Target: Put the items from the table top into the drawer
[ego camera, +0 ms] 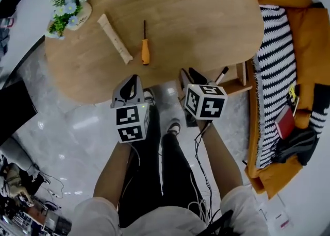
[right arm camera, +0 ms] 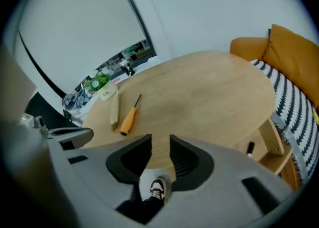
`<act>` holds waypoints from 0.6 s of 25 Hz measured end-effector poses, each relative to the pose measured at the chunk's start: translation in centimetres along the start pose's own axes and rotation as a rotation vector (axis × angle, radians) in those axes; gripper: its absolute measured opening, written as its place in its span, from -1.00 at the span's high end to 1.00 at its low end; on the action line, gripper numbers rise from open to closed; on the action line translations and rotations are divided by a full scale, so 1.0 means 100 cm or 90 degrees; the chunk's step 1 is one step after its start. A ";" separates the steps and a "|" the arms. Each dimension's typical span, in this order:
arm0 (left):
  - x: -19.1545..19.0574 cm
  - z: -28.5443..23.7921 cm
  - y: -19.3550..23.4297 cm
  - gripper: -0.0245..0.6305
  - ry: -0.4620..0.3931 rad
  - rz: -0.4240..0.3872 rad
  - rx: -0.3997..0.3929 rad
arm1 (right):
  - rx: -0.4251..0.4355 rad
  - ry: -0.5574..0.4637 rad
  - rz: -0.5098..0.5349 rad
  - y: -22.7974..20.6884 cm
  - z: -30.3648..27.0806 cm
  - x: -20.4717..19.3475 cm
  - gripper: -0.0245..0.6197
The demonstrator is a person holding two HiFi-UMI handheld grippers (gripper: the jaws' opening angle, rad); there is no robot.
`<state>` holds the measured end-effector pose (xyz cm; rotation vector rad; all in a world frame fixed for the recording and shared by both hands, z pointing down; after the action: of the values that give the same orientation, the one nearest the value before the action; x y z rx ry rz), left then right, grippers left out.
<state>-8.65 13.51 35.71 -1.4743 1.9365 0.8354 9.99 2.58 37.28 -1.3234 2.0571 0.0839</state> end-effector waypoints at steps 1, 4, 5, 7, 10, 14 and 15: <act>0.000 0.003 0.011 0.90 -0.001 0.012 0.013 | 0.009 0.004 0.012 0.010 -0.006 0.004 0.59; -0.005 0.010 0.041 0.90 -0.004 0.048 0.054 | 0.034 0.014 0.043 0.035 -0.024 0.013 0.59; -0.007 0.011 0.050 0.90 -0.004 0.057 0.066 | 0.041 0.017 0.050 0.043 -0.031 0.016 0.59; -0.011 0.013 0.067 0.90 -0.004 0.073 0.085 | 0.052 0.023 0.059 0.059 -0.043 0.020 0.59; -0.016 0.016 0.085 0.90 0.002 0.092 0.104 | 0.067 0.036 0.076 0.078 -0.059 0.021 0.59; -0.016 0.013 0.098 0.90 0.010 0.101 0.111 | 0.079 0.048 0.081 0.095 -0.077 0.026 0.59; -0.015 0.012 0.101 0.90 0.011 0.102 0.111 | 0.080 0.051 0.081 0.098 -0.081 0.027 0.59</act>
<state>-17.98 17.37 37.49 -1.2416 2.1049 0.7030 -2.81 2.00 39.06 -1.1365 2.1746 -0.0426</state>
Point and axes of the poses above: the fingertips, and each gripper's own axes: z backward along the fingers, y to its left, x out of its top, the point moved 9 cm from there along z, backward along the fingers, and after that the axes turned 9 degrees about -y, right-handed, at the moved point
